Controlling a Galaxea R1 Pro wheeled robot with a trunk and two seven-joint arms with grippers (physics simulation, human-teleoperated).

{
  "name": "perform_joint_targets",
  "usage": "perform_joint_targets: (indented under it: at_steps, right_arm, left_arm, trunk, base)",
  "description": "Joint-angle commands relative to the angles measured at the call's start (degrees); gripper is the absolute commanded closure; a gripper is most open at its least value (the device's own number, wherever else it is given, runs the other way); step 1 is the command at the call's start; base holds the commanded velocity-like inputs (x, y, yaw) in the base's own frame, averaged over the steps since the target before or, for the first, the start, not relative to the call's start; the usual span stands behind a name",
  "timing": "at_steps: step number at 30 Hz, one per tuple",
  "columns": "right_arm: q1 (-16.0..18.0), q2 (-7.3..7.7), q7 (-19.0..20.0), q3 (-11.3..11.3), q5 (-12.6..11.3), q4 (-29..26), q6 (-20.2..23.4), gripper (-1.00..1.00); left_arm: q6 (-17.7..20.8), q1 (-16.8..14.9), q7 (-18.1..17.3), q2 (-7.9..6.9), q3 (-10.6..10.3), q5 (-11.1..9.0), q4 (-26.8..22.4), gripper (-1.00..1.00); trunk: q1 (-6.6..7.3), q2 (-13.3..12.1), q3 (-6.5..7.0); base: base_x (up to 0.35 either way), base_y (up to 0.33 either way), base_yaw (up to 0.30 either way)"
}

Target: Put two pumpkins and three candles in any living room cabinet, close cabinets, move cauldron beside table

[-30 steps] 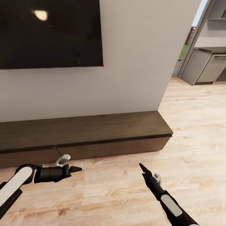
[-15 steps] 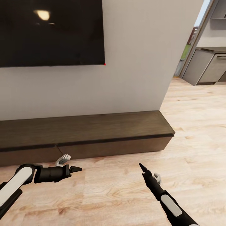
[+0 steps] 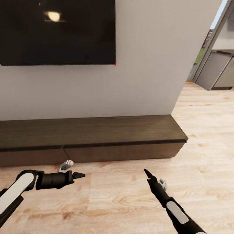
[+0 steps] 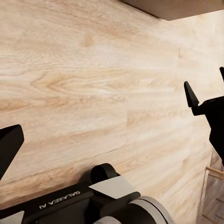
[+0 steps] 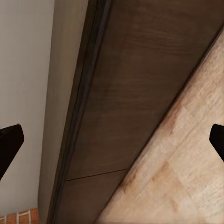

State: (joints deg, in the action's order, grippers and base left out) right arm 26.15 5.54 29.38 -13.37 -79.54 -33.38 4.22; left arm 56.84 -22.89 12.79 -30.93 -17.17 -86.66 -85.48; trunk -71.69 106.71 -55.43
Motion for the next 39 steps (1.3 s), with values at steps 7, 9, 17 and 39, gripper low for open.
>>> perform_joint_targets:
  at_steps: [7, 9, 17, 39]
  right_arm:
    - [0.0, 0.0, 0.0, -0.4, -0.3, -0.5, -2.8, -1.0]
    - [0.0, 0.0, 0.0, -0.3, -0.7, -0.6, -5.1, -1.0]
    - [0.0, 0.0, 9.7, 0.5, -9.2, -0.4, -7.1, -1.0]
    - [0.0, 0.0, 19.0, 1.3, -17.9, -0.2, -7.0, -1.0]
  left_arm:
    - [0.0, -0.1, 0.6, 0.33, -0.5, -0.6, 0.0, -1.0]
    - [0.0, -0.1, 0.6, 0.34, -0.5, -0.6, 0.0, -1.0]
    - [0.0, -0.1, 0.5, 0.43, -0.5, -0.6, 0.0, -1.0]
    - [0.1, 0.4, 0.4, -0.34, -0.7, -7.4, 0.0, -1.0]
  trunk:
    - [-1.54, 2.8, -1.28]
    - [-1.98, 3.6, -1.64]
    - [-3.73, 6.9, -3.08]
    - [-5.71, 10.5, -4.69]
  base:
    - [0.0, 0.0, 0.01]
    - [0.0, 0.0, 0.001]
    - [0.0, 0.0, 0.0]
    - [0.027, 0.0, 0.0]
